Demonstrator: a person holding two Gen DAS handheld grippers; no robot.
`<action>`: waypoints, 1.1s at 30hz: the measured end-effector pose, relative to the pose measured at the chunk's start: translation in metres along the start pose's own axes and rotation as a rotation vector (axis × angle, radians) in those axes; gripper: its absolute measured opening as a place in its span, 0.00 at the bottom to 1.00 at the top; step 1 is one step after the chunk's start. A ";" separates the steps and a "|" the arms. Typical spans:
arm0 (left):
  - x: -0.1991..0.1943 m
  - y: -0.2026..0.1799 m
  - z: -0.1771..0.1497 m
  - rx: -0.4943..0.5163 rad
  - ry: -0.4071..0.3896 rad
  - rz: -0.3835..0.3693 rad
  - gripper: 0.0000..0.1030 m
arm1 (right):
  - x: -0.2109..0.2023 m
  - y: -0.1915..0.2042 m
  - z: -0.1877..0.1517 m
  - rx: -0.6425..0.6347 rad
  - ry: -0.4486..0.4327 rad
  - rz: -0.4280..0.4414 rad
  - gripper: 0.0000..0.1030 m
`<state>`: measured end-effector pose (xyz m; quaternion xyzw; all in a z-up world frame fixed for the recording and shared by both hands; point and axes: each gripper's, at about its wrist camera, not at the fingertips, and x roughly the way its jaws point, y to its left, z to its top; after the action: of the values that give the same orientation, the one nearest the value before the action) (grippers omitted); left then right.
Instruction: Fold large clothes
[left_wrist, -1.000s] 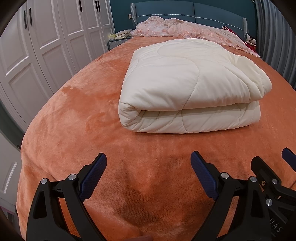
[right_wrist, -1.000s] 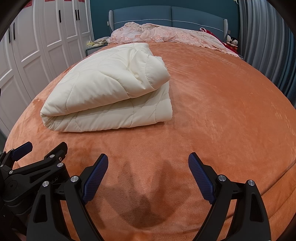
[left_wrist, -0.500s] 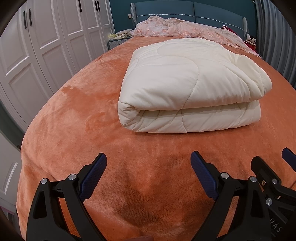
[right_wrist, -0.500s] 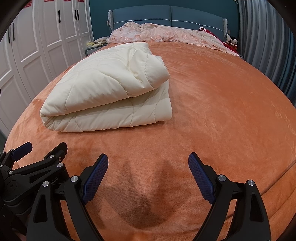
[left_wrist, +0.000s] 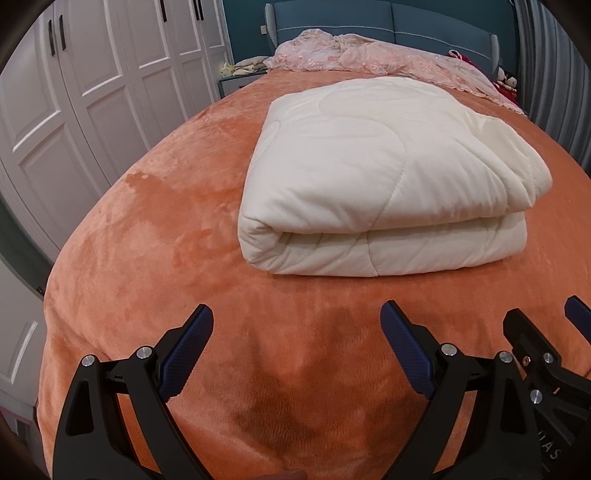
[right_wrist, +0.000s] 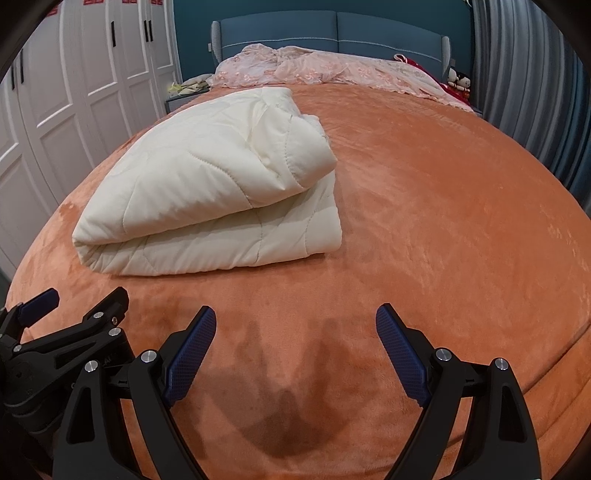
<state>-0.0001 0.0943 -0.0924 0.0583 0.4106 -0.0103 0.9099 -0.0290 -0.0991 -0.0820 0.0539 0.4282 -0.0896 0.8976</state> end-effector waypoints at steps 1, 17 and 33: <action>0.002 0.001 0.002 0.001 0.006 -0.002 0.87 | 0.001 0.001 0.000 -0.011 0.009 -0.006 0.84; 0.008 0.003 0.006 0.015 0.027 -0.009 0.72 | -0.002 0.011 0.002 -0.025 0.020 -0.025 0.84; 0.006 0.000 0.008 0.014 0.030 0.005 0.73 | -0.003 0.009 0.004 -0.027 0.019 -0.021 0.84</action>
<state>0.0095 0.0940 -0.0918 0.0658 0.4237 -0.0101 0.9033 -0.0264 -0.0905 -0.0767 0.0382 0.4383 -0.0925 0.8932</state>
